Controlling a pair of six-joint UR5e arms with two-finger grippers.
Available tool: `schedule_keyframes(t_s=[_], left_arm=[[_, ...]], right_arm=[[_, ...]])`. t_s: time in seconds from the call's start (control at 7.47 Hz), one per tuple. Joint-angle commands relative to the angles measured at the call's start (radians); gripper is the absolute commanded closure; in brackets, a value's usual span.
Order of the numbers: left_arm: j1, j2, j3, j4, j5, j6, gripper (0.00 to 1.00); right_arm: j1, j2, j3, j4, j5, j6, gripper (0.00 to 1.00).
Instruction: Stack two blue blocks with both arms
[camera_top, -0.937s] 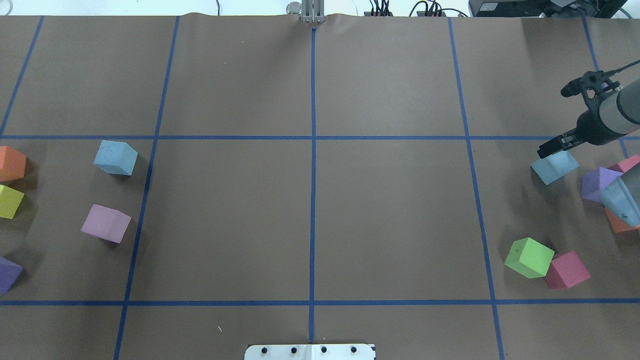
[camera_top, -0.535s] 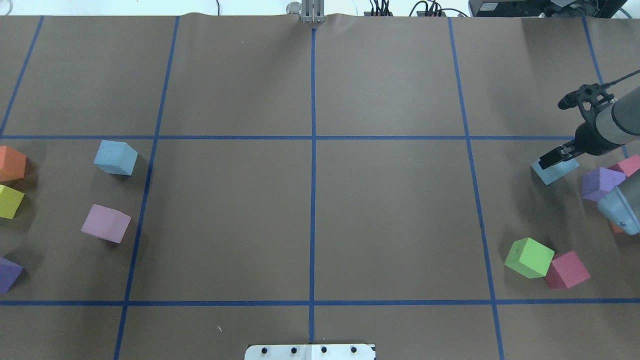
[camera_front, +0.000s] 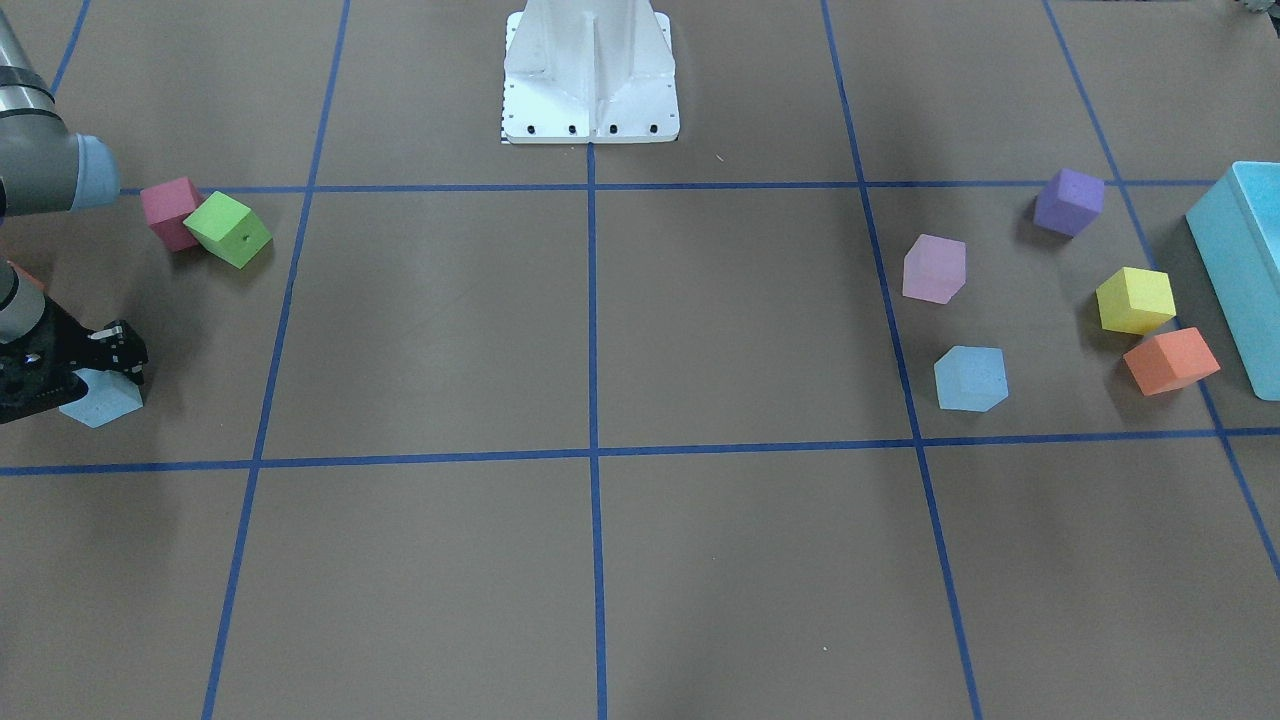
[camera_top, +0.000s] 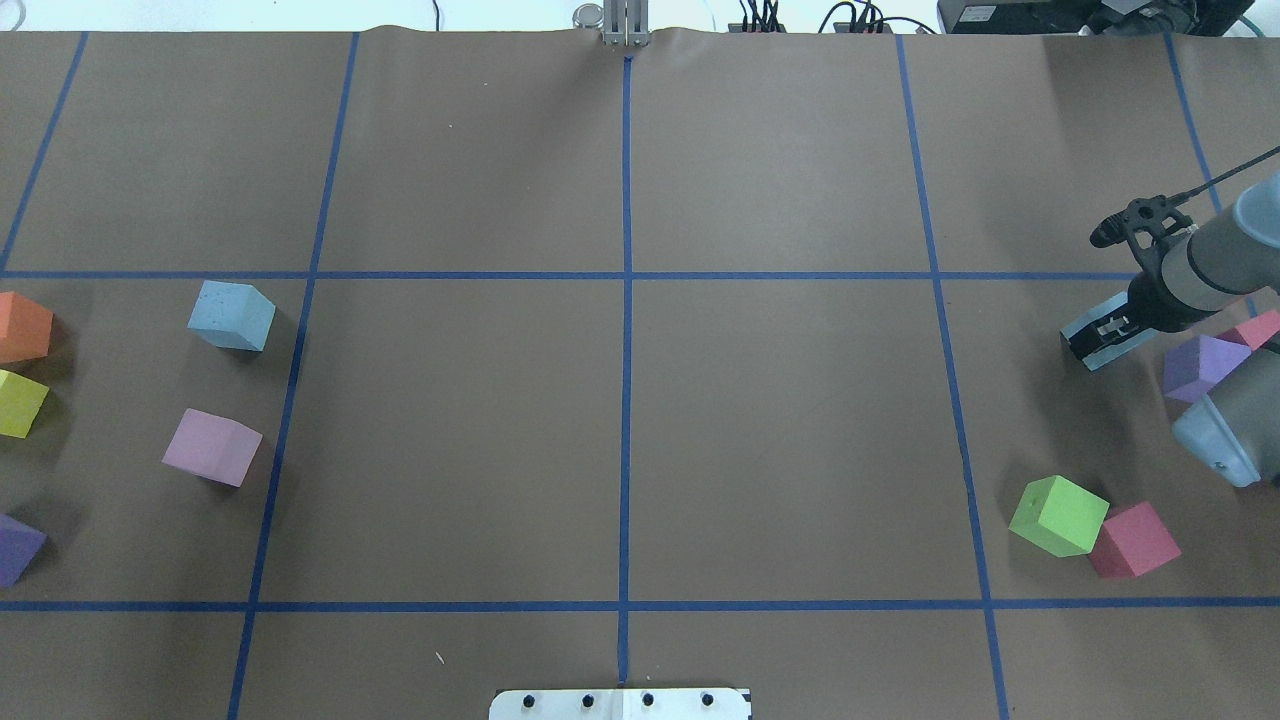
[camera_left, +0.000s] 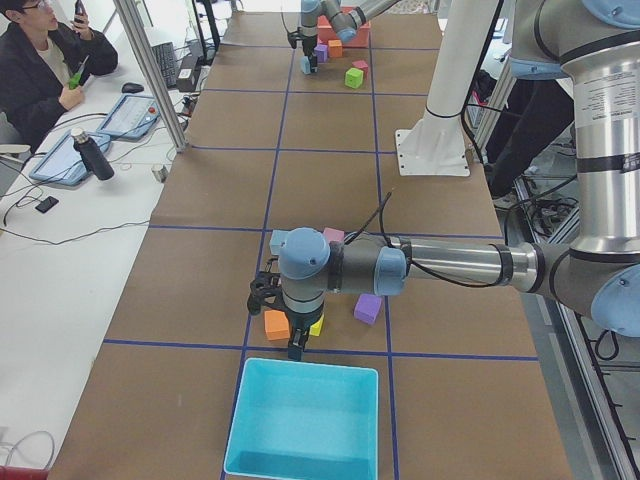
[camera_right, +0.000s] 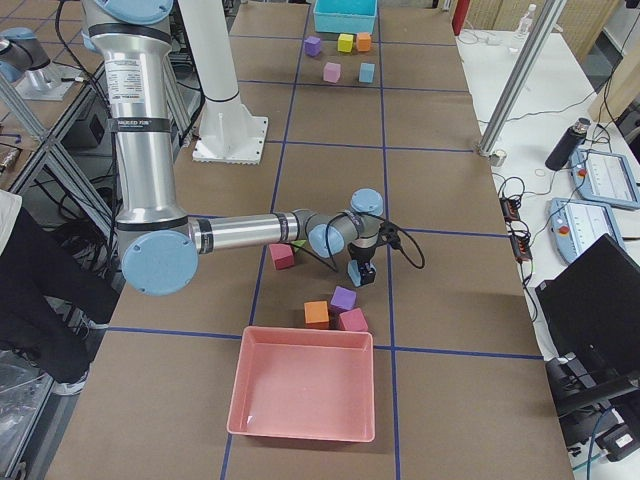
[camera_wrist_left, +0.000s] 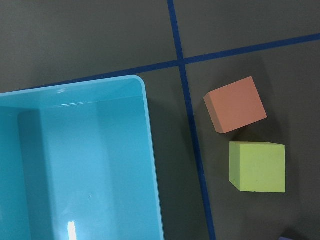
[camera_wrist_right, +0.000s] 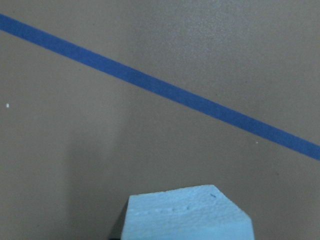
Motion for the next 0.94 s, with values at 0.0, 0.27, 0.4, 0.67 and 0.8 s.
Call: schedule_keyframes(t_s=[0.0, 0.27, 0.4, 0.67, 0.8], left_arm=[[0.000, 0.002, 0.000, 0.000, 0.000, 0.000, 0.02], [-0.002, 0.002, 0.000, 0.000, 0.000, 0.000, 0.02], [0.000, 0.002, 0.000, 0.000, 0.000, -0.002, 0.02], [0.000, 0.002, 0.001, 0.000, 0.000, -0.002, 0.02], [0.000, 0.002, 0.001, 0.000, 0.000, -0.002, 0.02]], right_arm=[[-0.001, 0.009, 0.085, -0.021, 0.007, 0.012, 1.00], [0.000, 0.186, 0.129, -0.201, 0.013, 0.102, 1.00], [-0.037, 0.316, 0.134, -0.316, 0.013, 0.232, 1.00], [-0.187, 0.497, 0.111, -0.348, -0.032, 0.587, 1.00], [-0.268, 0.571, 0.097, -0.401, -0.096, 0.723, 1.00]])
